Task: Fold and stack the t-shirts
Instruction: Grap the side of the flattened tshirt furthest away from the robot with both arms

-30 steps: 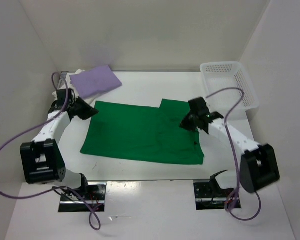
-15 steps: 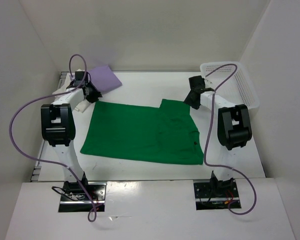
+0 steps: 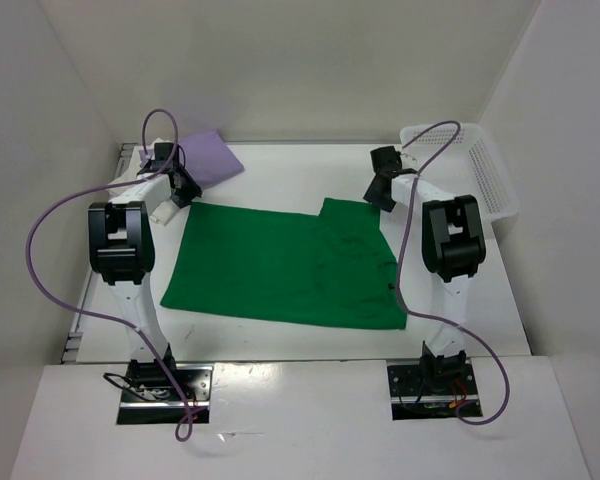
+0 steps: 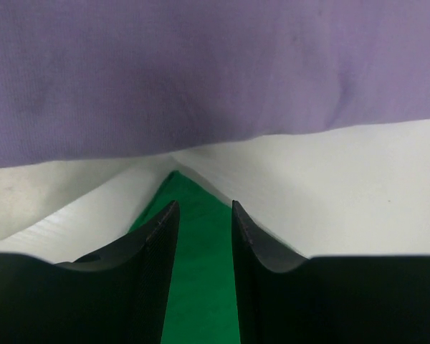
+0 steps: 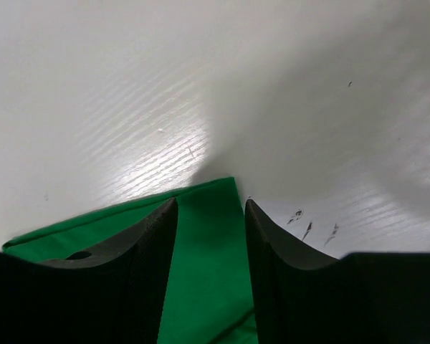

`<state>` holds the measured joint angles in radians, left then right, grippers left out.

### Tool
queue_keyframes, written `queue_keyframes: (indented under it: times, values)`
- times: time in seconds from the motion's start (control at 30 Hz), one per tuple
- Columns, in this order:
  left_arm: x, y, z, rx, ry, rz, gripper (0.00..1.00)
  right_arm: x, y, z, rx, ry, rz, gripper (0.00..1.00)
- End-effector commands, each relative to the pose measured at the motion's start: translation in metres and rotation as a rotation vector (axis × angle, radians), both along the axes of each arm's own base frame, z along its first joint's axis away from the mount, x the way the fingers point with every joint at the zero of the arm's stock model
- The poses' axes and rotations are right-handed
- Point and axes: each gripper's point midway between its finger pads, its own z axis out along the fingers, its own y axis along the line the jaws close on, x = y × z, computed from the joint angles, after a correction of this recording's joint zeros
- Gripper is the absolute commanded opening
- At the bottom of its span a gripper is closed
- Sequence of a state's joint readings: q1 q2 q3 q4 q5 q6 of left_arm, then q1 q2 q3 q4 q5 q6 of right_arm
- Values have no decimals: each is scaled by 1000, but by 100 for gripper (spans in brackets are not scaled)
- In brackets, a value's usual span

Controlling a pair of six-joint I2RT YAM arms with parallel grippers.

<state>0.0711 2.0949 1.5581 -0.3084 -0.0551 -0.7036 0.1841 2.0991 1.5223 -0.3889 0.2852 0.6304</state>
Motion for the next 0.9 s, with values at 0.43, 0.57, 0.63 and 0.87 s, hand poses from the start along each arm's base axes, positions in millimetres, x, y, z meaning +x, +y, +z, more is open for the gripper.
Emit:
queue_keyframes:
  times: [0.43,0.57,0.63,0.87]
  values:
    - [5,22,-5,122,18,-5,49,22,1,-11,-10,-12,-10,13]
    - [4,25,-8,114,18,-2,48,23,2,0,-5,-38,-10,9]
    - [3,23,-12,106,26,-8,48,23,4,5,8,-51,-3,8]
    - [9,15,-21,88,28,-31,36,23,5,38,28,-121,2,3]
